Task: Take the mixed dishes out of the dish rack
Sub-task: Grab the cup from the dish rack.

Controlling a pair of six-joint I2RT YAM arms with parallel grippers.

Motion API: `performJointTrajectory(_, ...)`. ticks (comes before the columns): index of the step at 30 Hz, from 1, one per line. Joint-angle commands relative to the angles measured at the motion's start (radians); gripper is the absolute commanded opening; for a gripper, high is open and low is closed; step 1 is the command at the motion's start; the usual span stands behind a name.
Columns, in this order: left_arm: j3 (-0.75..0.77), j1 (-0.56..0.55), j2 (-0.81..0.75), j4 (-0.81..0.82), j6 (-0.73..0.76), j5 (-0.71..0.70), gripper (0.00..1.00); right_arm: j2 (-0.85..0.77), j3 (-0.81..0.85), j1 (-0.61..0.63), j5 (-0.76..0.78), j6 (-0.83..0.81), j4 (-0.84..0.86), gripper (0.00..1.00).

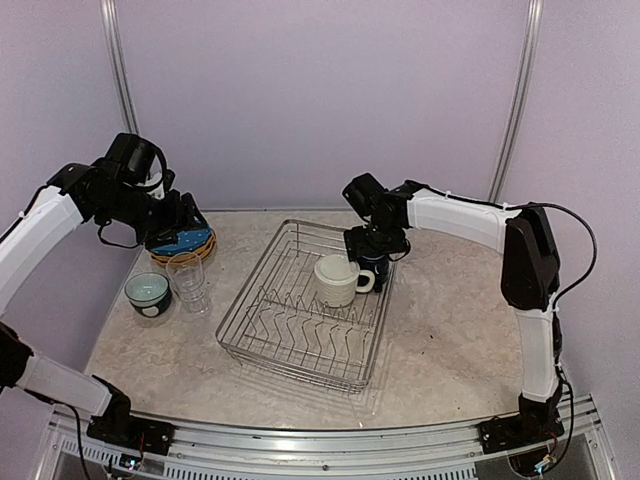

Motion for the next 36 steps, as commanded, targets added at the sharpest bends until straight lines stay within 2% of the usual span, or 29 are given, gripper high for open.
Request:
performJointTrajectory(1, -0.011, -0.009, -0.004, 0.025, 0.009, 0.019, 0.75, 0.037, 0.022, -0.015, -0.058, 0.007, -0.055, 0.91)
performJointTrajectory(7, -0.005, -0.017, -0.004, 0.03, 0.004, 0.032, 0.75, 0.08, 0.055, -0.018, -0.067, 0.001, -0.071, 0.87)
performJointTrajectory(15, 0.014, -0.026, -0.007, 0.03, -0.009, 0.052, 0.75, 0.111, 0.092, -0.019, -0.066, -0.019, -0.084, 0.93)
performJointTrajectory(20, 0.033, -0.03, -0.003, 0.029, -0.015, 0.062, 0.75, 0.117, 0.092, -0.02, -0.04, -0.029, -0.087, 0.92)
performJointTrajectory(24, 0.045, -0.034, 0.001, 0.033, -0.021, 0.076, 0.75, 0.073, 0.081, -0.019, -0.037, -0.049, -0.042, 0.82)
performJointTrajectory(31, 0.059, -0.035, 0.011, 0.067, -0.044, 0.147, 0.76, -0.064, 0.028, -0.02, -0.093, -0.08, 0.121, 0.51)
performJointTrajectory(36, 0.055, -0.035, 0.008, 0.135, -0.074, 0.241, 0.79, -0.179, -0.081, -0.027, -0.154, -0.085, 0.305, 0.4)
